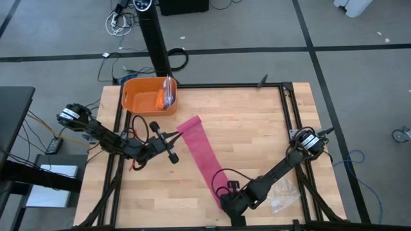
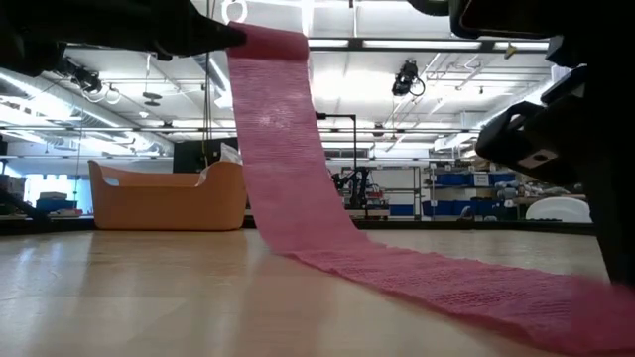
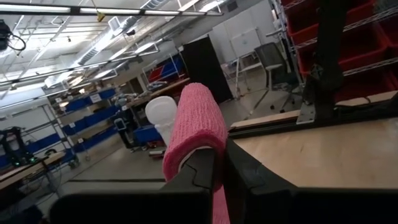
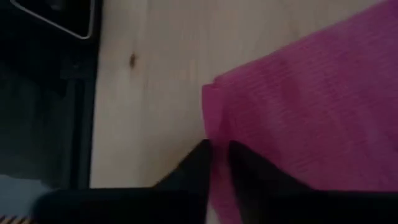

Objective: Roll bandage
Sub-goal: Roll the pink bandage

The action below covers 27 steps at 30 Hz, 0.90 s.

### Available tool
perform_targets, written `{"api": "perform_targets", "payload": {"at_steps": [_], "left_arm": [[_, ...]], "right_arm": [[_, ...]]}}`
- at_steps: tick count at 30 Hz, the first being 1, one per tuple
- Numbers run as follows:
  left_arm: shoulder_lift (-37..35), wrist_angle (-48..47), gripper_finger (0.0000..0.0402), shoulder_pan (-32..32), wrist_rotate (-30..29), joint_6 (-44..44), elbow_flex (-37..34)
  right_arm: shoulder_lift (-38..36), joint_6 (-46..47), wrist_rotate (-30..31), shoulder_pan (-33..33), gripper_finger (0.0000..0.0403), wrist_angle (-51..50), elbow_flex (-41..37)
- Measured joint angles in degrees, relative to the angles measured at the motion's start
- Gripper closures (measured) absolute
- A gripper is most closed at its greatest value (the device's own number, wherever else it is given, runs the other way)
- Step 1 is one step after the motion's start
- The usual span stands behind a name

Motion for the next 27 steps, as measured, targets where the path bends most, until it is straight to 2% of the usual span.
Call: {"api": "perform_targets", "payload": {"at_steps": [2, 3, 9, 12, 16, 23, 27], "left_arm": [[0.0, -0.6, 0.0383, 0.0, -0.7, 0.3, 0.0], [0.0, -1.0, 0.0383, 0.0, -1.2, 0.4, 0.0], [0.0, -6.2, 0.0383, 0.4, -2.0, -1.9, 0.0], [0.0, -10.4, 0.0383, 1.3, -5.1, -3.2, 0.0], [0.0, -16.5, 0.0383, 3.4, -5.2, -6.8, 0.0], [0.0, -28.4, 0.0384, 6.0, -2.2, -15.3, 0.0], [0.0, -27.7, 0.0384, 5.0, 1.0, -18.0, -2.1]], "right_arm": [[-0.8, -0.1, 2.1, 0.6, 0.0388, -1.0, 0.1], [-1.2, -0.1, 3.0, 0.9, 0.0393, -2.2, 0.9], [-2.2, 0.5, 7.1, 2.8, 0.04, -13.0, 12.5], [-2.2, 1.5, 11.8, 3.5, 0.04, -21.1, 20.0], [-2.2, 0.5, 18.1, 3.8, 0.0401, -30.9, 28.0], [-2.2, -6.4, 27.4, 2.9, 0.0402, -42.6, 40.2], [-2.2, -11.5, 32.7, 2.0, 0.0402, -49.3, 47.4]]}}
